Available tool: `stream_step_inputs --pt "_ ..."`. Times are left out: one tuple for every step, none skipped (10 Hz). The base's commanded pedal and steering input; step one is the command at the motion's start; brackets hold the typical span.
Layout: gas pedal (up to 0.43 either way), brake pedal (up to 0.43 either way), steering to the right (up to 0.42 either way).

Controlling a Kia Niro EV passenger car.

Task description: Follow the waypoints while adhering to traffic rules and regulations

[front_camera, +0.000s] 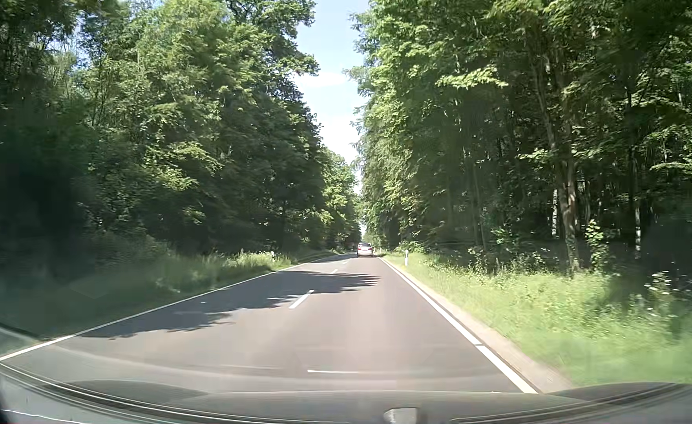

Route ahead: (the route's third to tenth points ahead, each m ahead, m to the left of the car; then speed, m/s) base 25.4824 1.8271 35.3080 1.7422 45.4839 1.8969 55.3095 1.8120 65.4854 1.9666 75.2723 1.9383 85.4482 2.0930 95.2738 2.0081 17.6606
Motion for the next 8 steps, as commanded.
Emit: stream_step_inputs --pt "0.169 0.030 -0.001" --pt "0.169 0.030 -0.001" --pt "0.169 0.030 -0.001" --pt "0.169 0.030 -0.001" --pt "0.169 0.030 -0.001" --pt "0.169 0.030 -0.001" --pt "0.169 0.030 -0.002" --pt "0.169 0.030 -0.004"
